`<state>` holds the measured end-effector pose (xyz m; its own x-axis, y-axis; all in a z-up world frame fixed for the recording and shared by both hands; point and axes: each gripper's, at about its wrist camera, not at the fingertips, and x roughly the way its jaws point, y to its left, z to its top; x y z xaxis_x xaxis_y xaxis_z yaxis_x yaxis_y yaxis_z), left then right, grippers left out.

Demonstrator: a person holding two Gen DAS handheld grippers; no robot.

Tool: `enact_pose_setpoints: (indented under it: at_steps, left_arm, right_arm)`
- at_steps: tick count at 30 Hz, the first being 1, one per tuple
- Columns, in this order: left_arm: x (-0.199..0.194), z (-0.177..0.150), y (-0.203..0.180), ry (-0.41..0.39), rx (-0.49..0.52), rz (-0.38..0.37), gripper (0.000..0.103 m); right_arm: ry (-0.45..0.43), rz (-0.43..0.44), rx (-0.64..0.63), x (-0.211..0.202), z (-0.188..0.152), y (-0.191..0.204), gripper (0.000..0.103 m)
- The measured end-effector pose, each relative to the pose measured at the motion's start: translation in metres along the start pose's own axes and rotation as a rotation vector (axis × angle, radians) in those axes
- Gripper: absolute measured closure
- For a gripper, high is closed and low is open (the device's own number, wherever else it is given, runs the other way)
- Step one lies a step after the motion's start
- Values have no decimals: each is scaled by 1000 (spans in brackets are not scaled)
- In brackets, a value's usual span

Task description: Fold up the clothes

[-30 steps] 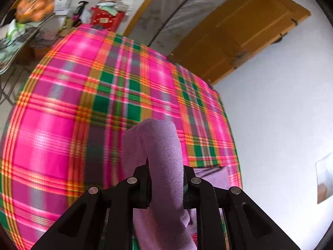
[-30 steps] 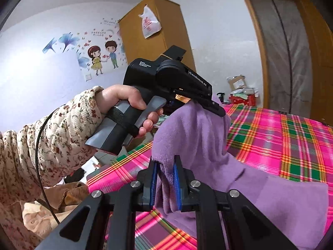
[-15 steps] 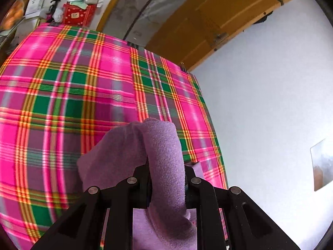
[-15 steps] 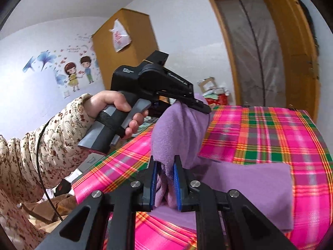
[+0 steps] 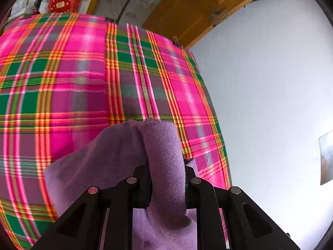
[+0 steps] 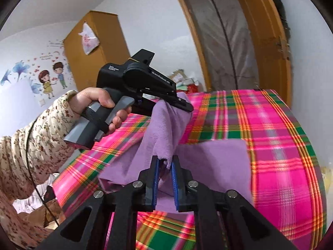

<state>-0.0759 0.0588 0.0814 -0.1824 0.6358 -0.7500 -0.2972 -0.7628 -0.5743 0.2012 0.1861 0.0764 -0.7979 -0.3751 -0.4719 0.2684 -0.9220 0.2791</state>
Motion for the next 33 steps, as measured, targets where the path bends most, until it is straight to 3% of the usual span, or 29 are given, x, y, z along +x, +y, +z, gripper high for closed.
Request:
enact_pose_setpoints:
  at_steps: [9, 15, 17, 19, 24, 27, 33]
  left_arm:
    - [31, 2, 6, 47, -32, 20, 84]
    - [40, 3, 12, 61, -57, 12, 76]
    - [41, 2, 14, 61, -66, 7, 68]
    - [32, -3, 19, 46, -76, -9, 60]
    - [9, -15, 32, 6, -101, -52, 57]
    - [-5, -23, 39, -18, -115, -77, 46]
    - [-32, -40, 54, -73, -137, -105, 45]
  right_arm:
    - [62, -72, 76, 8, -22, -38, 94]
    - [82, -75, 97, 14, -27, -49, 94]
    - [94, -77, 102, 16, -29, -51, 94]
    - [105, -80, 107, 17, -30, -53, 94]
    - [116, -85, 113, 18, -31, -55, 94]
    - [122, -87, 114, 19, -31, -54, 94]
    - [107, -121, 112, 14, -26, -54, 94]
